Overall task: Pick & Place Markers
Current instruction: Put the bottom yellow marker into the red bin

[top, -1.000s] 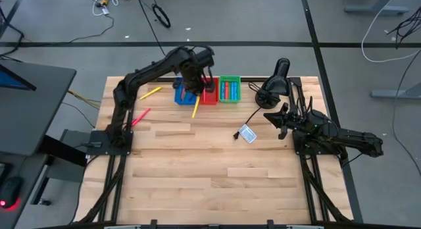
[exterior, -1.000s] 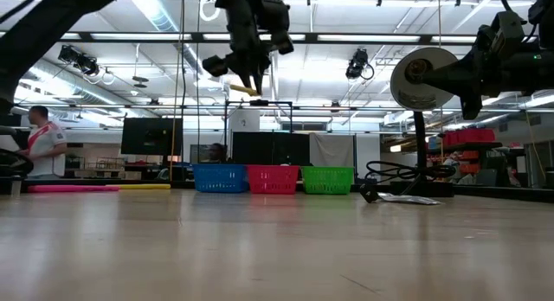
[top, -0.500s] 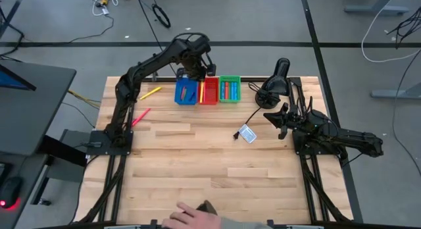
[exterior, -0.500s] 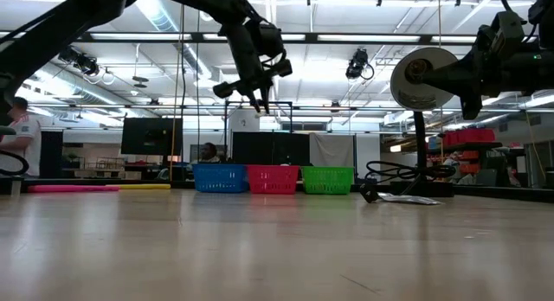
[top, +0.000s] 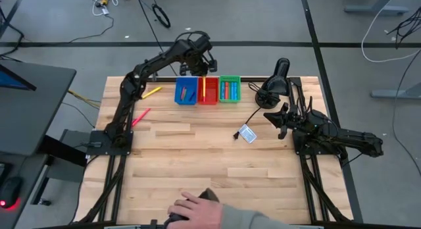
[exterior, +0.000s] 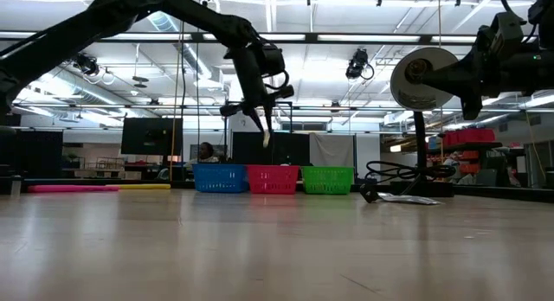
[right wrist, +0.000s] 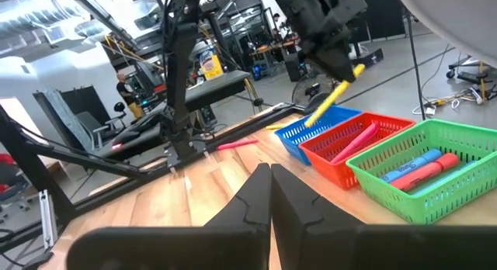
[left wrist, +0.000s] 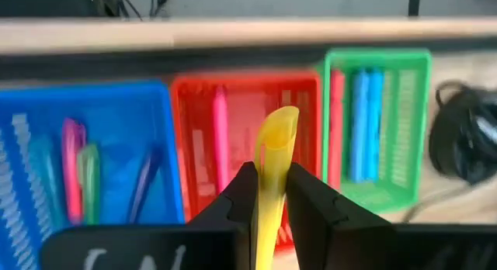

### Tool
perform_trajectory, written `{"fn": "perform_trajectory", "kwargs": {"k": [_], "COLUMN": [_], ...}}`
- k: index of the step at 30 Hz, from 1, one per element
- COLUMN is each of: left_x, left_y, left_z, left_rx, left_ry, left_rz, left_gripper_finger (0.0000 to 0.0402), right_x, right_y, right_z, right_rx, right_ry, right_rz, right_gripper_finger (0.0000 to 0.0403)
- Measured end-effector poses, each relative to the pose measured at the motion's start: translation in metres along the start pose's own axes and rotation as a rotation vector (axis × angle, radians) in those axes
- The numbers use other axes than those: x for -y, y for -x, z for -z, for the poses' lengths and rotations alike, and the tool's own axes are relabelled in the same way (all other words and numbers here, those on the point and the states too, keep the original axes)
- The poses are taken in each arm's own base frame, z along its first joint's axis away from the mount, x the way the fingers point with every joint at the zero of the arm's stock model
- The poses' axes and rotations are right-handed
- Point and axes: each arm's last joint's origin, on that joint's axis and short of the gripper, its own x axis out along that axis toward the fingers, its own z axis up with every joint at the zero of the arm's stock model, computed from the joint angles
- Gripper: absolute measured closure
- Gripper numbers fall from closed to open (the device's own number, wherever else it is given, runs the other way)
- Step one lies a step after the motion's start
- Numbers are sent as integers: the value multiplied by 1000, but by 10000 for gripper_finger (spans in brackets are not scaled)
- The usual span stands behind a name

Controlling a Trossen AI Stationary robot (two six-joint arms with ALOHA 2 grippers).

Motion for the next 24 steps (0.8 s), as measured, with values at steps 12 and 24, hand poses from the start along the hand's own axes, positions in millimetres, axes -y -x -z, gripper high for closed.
{"fn": "perform_trajectory", "kwargs": {"k": [12, 24], "left_x": [4, 7], "left_y": [-49, -79], "left_z": [2, 12], "left_rx": [-17, -11], "left_ry": [-20, -41], "left_rz": [-31, -74], "left_gripper_finger": [351, 351], "right_x": [0, 0], "right_y": [0, 0], "right_z": [0, 0], "right_rx": [0, 0], "right_ry": [0, 0], "right_rz": [0, 0], "right_gripper_finger": [392, 392]}}
